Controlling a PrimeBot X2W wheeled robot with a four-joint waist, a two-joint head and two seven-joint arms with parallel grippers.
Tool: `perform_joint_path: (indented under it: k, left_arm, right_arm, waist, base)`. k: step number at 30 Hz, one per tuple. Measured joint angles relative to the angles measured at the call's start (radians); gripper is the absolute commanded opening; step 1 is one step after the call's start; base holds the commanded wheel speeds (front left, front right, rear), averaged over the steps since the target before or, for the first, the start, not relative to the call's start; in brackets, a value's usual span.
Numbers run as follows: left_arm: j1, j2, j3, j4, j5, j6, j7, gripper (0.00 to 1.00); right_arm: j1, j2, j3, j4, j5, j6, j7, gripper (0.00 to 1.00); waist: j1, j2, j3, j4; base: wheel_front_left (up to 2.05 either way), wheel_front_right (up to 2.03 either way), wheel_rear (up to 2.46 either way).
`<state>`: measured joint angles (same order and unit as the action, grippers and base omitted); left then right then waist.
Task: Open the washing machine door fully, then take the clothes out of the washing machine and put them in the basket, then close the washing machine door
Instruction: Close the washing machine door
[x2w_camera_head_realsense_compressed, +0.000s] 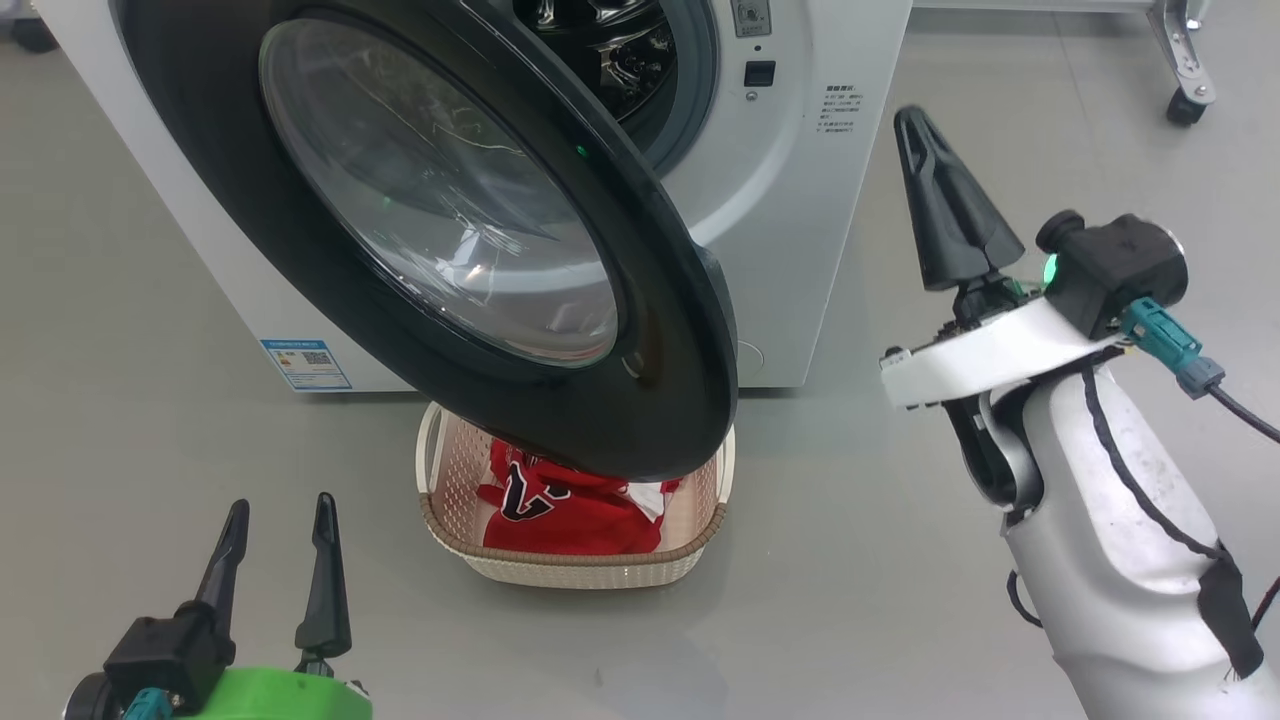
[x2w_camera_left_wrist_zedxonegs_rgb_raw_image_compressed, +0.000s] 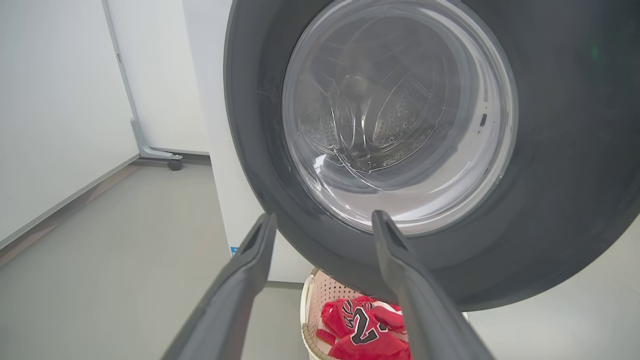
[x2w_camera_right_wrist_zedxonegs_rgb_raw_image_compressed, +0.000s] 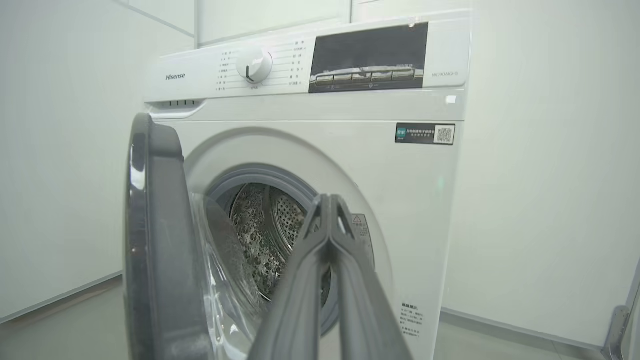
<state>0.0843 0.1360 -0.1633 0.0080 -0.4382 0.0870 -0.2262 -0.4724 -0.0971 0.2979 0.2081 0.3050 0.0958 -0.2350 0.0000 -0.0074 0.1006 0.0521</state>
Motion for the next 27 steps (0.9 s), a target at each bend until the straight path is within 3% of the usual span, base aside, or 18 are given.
perform_joint_path:
  k: [6, 11, 18, 27]
  left_arm:
    - [-0.006, -0.002, -0.001, 0.011, 0.000, 0.000, -0.003, 1.00]
    - [-0.007, -0.002, -0.005, 0.017, 0.011, 0.000, -0.004, 1.00]
    - [-0.008, -0.002, -0.008, 0.016, 0.030, 0.000, -0.004, 1.00]
    - [-0.009, 0.000, -0.017, 0.007, 0.046, 0.001, -0.004, 1.00]
  right_arm:
    - [-0.040, 0.006, 0.077, -0.101, -0.020, 0.017, -0.009, 0.00]
    - [-0.035, 0.010, 0.169, -0.114, -0.025, 0.021, -0.009, 0.00]
    - [0.039, 0.017, 0.304, -0.055, -0.012, 0.026, 0.016, 0.00]
    - [0.072, 0.019, 0.365, 0.044, 0.031, 0.026, 0.058, 0.00]
  waist:
    - [0.0000, 0.0000, -0.010, 0.001]
    - [0.0000, 0.0000, -0.021, 0.003]
    - [0.0000, 0.0000, -0.027, 0.014]
    - [0.0000, 0.0000, -0.017, 0.026]
  base:
    - [0.00, 0.00, 0.00]
    - [0.00, 0.00, 0.00]
    - [0.00, 0.00, 0.00]
    - [0.00, 0.00, 0.00]
